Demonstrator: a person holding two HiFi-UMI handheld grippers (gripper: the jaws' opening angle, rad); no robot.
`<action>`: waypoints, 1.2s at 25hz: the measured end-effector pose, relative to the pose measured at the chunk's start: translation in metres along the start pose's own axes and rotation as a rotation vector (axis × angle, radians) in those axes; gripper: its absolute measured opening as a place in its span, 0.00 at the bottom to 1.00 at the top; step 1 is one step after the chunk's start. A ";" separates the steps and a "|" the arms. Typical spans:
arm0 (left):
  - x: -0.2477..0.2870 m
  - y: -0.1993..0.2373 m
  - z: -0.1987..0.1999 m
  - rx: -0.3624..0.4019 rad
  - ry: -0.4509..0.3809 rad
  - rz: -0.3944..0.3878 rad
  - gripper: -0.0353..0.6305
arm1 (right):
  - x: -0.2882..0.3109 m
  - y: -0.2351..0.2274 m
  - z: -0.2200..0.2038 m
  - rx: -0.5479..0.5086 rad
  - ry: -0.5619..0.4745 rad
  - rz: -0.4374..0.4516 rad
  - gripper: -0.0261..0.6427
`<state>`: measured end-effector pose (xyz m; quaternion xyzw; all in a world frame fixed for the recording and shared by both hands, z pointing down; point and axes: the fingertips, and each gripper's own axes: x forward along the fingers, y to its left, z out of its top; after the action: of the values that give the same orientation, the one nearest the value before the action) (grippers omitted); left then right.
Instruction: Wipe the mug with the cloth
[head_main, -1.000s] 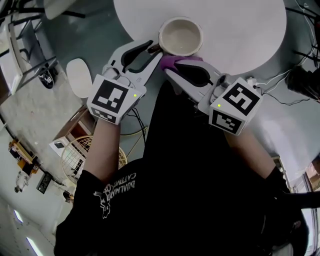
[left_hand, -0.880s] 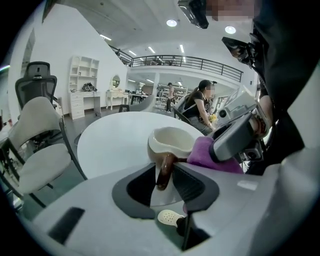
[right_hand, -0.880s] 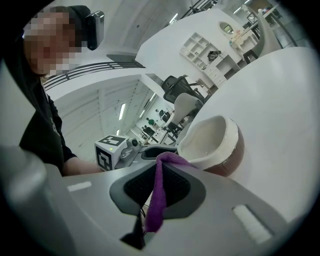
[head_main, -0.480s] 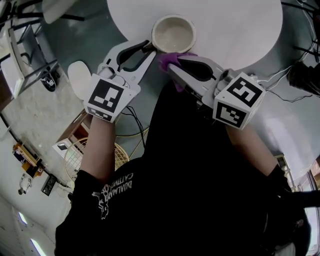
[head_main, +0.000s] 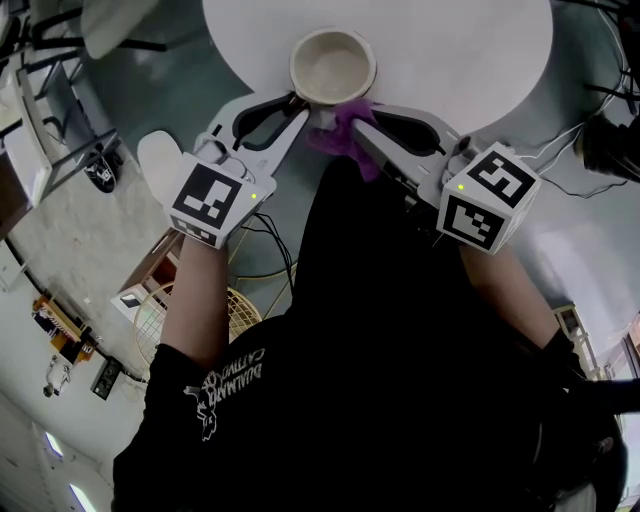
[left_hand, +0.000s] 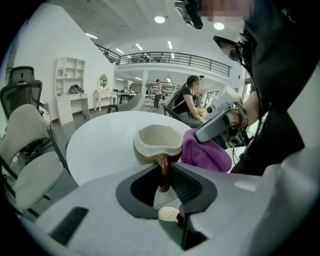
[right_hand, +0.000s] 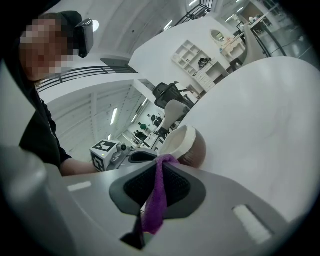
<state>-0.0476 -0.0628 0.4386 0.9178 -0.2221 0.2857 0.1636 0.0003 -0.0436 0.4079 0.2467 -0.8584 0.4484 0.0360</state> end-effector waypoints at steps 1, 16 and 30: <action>0.000 0.000 0.000 0.001 0.003 -0.002 0.15 | -0.001 -0.002 0.001 0.000 -0.002 -0.006 0.09; 0.000 0.001 0.003 -0.009 0.013 -0.025 0.15 | -0.011 -0.018 0.016 -0.005 -0.020 -0.049 0.09; 0.000 0.000 0.001 -0.002 0.025 -0.036 0.15 | -0.015 -0.028 0.023 -0.039 -0.030 -0.084 0.09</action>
<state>-0.0472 -0.0637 0.4383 0.9178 -0.2038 0.2939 0.1726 0.0295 -0.0689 0.4109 0.2882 -0.8565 0.4257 0.0468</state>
